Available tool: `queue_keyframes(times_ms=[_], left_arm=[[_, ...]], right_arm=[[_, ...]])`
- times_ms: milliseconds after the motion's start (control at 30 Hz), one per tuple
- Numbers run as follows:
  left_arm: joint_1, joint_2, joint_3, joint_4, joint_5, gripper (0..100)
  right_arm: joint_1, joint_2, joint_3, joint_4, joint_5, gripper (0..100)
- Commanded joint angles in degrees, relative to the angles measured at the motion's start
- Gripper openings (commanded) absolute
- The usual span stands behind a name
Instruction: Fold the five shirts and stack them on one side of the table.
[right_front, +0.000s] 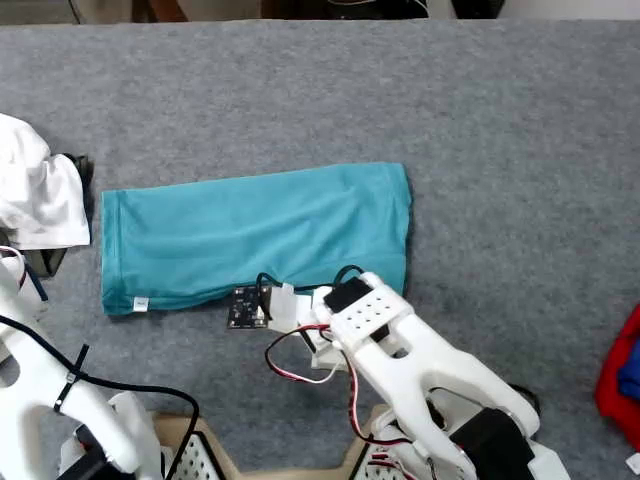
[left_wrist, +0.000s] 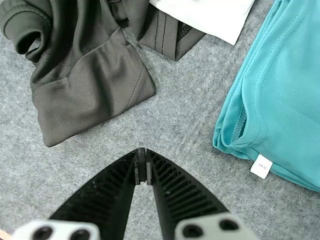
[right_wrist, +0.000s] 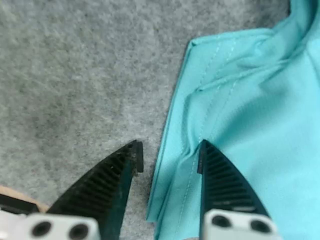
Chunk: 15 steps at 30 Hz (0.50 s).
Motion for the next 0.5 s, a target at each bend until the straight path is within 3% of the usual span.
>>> queue_keyframes(times_ms=[0,267,467], left_arm=[[0.00,-1.63,-0.97,-0.62,-0.35,2],[-0.35,-1.63,-3.96,-0.26,-0.35,2],[-0.53,-1.63,-3.96,-0.26,-0.35,2]], right_arm=[[-1.27,0.04,2.07,-0.26,0.62,18.8],[-1.10,1.10,2.77,0.18,0.44,1.3],[-1.01,3.74,0.66,0.44,-2.02,0.7]])
